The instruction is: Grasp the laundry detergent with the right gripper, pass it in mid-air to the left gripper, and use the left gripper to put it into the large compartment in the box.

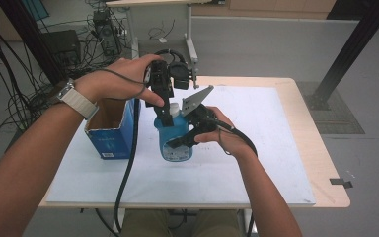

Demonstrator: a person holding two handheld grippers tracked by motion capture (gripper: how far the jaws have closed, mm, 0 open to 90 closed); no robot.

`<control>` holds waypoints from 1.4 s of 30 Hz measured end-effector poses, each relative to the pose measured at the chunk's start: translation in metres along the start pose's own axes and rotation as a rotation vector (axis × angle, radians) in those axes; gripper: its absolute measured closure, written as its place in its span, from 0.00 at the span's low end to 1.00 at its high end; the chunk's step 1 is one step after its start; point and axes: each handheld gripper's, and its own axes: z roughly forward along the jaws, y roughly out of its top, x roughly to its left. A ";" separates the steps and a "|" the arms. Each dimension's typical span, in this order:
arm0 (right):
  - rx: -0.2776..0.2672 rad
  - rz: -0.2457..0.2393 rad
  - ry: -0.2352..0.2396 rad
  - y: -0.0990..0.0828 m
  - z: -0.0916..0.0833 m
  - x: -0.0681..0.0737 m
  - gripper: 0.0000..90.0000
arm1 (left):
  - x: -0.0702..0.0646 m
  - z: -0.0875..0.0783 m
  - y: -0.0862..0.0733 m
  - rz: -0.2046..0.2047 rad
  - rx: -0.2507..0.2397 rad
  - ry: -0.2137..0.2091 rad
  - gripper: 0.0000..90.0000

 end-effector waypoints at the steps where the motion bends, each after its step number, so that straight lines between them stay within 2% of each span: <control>1: 0.000 -0.001 -0.001 0.000 0.000 0.000 0.49 | 0.000 0.000 0.000 0.000 -0.002 0.000 0.07; 12: -0.001 0.003 -0.006 -0.001 0.000 0.000 0.49 | -0.001 0.002 0.005 0.010 0.002 0.004 0.07; 42: -0.004 0.010 -0.008 -0.002 -0.004 0.001 0.49 | -0.002 0.002 0.006 0.019 0.000 0.007 0.07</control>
